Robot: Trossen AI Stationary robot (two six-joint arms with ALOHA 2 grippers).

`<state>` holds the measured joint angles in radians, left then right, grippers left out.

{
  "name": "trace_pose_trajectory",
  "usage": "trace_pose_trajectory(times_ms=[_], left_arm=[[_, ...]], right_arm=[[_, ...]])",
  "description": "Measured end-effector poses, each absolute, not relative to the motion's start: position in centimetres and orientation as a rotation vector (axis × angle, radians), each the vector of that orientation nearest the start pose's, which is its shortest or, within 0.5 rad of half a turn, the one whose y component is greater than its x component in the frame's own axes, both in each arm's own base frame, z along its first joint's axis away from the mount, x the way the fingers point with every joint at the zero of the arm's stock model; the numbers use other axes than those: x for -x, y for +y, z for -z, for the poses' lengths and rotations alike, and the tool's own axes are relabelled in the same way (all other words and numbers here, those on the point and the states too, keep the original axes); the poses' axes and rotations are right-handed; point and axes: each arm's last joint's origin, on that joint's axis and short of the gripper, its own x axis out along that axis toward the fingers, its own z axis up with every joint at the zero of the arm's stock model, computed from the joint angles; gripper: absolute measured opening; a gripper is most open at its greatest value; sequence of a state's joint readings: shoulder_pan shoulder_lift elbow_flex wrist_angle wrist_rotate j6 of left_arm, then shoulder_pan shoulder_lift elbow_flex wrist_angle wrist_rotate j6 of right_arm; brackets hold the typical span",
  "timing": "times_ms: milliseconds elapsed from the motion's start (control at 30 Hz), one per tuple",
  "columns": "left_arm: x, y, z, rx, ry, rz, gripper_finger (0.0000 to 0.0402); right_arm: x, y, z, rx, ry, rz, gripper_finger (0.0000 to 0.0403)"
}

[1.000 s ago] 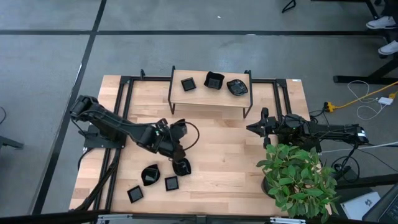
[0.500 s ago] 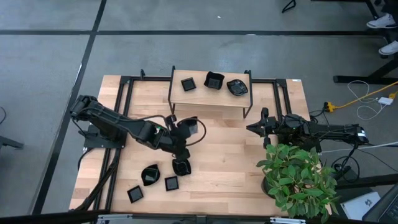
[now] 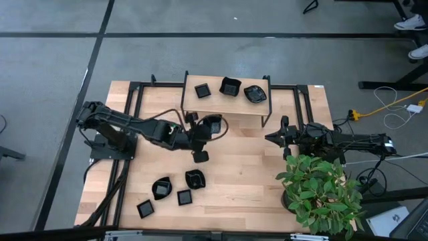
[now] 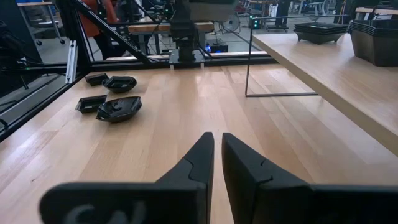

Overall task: Pick & Place Mini shaped plates
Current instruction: Stack the distorted square plate on top of the distorted square plate on the shelf

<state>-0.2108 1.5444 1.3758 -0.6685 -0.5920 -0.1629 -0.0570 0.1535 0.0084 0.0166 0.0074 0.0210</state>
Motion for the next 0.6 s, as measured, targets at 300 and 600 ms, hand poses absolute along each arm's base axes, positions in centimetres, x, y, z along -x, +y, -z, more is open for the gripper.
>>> trace_pose_trajectory(times_ms=[300,600], left_arm=[[-33.0,-1.7,-32.1,-0.273,0.744,-0.420,0.0002],[-34.3,1.9,-33.6,-0.499,0.645,-0.349,0.0002]], right_arm=[[-10.6,-0.6,-15.5,-0.024,0.128,0.065,0.0034],[-10.6,-0.6,-15.5,-0.024,0.127,0.065,0.0034]])
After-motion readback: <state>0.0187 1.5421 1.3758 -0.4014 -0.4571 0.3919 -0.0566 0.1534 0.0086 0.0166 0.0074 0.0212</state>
